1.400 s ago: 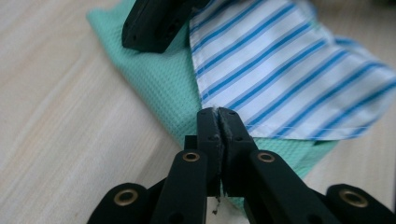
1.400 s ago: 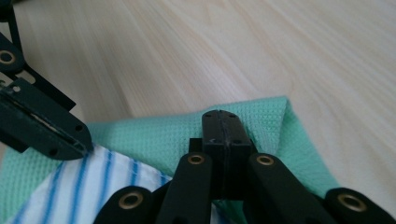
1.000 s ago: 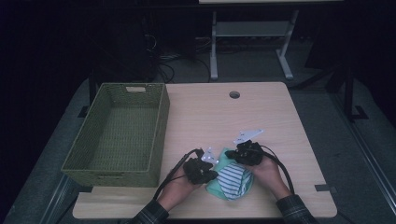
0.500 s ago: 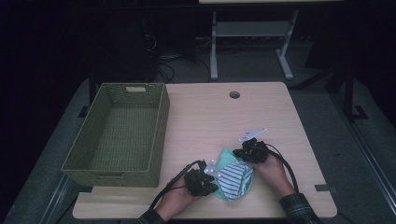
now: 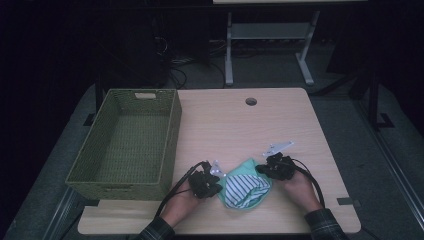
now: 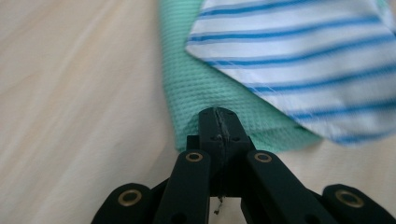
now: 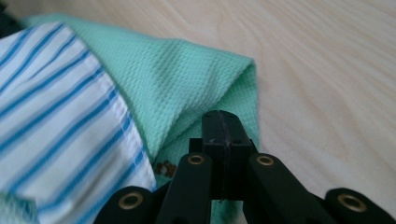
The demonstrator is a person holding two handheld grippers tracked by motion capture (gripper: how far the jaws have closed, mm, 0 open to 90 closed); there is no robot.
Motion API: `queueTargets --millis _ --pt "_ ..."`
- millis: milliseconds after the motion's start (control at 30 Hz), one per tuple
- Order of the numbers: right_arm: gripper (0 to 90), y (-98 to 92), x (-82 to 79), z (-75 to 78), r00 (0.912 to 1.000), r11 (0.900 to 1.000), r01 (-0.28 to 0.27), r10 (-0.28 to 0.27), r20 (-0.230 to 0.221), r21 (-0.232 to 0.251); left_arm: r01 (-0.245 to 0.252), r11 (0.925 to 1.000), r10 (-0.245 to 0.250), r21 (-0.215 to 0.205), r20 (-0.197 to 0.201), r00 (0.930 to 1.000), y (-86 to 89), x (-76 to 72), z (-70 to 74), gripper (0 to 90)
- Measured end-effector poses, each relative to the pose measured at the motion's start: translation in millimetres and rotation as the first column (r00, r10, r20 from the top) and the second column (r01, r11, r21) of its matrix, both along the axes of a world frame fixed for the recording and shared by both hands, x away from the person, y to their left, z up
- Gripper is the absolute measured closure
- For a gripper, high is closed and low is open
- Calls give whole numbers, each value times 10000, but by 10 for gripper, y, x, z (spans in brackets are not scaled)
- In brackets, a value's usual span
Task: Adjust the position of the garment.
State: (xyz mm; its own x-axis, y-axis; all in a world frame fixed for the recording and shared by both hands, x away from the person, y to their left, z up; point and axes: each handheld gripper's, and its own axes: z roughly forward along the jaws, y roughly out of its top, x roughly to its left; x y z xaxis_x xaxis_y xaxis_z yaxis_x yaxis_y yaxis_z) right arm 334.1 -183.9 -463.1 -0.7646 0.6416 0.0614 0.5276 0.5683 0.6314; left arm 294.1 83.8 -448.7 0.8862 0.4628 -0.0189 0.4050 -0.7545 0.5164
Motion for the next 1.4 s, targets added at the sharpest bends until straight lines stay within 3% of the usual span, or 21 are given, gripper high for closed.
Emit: queueTargets --millis 300,467,567,633,833,1033,1100,1167,1400 --pt "898 -17 -158 9 9999 9999 -114 114 -120 -20 -582 9980 574 245 343 9978 0 152 -1 893" --pt "898 -47 -232 21 9997 9997 -211 210 -90 -146 -807 9966 800 152 451 9958 -37 262 -8 893" --pt "898 -85 -234 71 9999 9999 -78 76 111 151 -821 9966 823 -61 424 9957 1 265 42 891" --pt "897 -125 -208 128 9997 9993 -34 24 262 368 -832 9954 849 -472 346 9958 36 234 91 891" --pt "898 -162 -8 199 9990 9975 220 -246 381 668 -309 9889 303 -1451 -63 9995 50 61 217 888" --pt "898 -114 162 176 9982 9960 472 -499 339 759 246 9727 -305 -2306 -223 9993 -135 -102 272 887" --pt "898 -95 195 161 9983 9955 487 -512 290 813 449 9701 -530 -2386 -276 9982 -204 -125 269 888" --pt "898 -84 217 137 9984 9957 507 -525 221 780 542 9629 -721 -2643 -585 9957 -278 -140 240 888" --pt "898 -69 269 76 9984 9957 528 -542 162 761 1144 9627 -1375 -2453 -790 9874 -474 -266 130 888"
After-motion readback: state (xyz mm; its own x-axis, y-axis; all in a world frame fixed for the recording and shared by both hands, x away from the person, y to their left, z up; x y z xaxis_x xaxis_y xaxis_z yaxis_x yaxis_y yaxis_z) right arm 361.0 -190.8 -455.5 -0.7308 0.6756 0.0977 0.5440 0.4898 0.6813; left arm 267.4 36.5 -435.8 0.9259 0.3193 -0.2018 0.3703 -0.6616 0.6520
